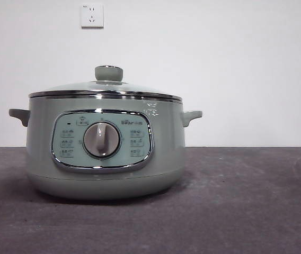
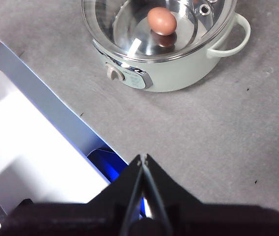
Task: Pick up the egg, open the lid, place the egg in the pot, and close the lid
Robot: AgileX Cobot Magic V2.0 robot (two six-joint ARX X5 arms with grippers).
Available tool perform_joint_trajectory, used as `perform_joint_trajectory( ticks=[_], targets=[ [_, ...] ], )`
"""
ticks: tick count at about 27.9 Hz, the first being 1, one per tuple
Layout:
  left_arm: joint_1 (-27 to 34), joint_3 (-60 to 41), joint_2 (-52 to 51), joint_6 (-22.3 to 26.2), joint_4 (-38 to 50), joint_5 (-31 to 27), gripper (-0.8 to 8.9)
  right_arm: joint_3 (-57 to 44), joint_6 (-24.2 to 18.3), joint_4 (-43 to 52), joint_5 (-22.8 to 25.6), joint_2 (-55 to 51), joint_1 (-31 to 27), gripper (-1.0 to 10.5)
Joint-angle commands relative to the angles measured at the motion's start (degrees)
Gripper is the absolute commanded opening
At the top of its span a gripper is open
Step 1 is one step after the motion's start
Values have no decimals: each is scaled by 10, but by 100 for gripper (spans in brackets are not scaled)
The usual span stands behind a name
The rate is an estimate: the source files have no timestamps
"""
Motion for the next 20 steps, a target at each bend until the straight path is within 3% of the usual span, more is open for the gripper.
perform_joint_trajectory(
  ticks=[1,3,5,10,14,20],
  targets=[
    [19,0,-17,18,17,-17,-3,0,4,1,1,-1,0,2],
    [61,-4,-51,59,46,-17,-3,0,4,1,1,-1,0,2],
    [123,-39,-108,67,133,-16,-3,0,4,1,1,-1,0,2],
    [273,-242,-288,69,390,-46,-3,0,4,1,1,-2,0,2],
    [315,-371,-369,68,498,-47,-3,0,4,1,1,-2,0,2],
    [332,-525,-449,66,546,-47,-3,0,4,1,1,-2,0,1]
  ],
)
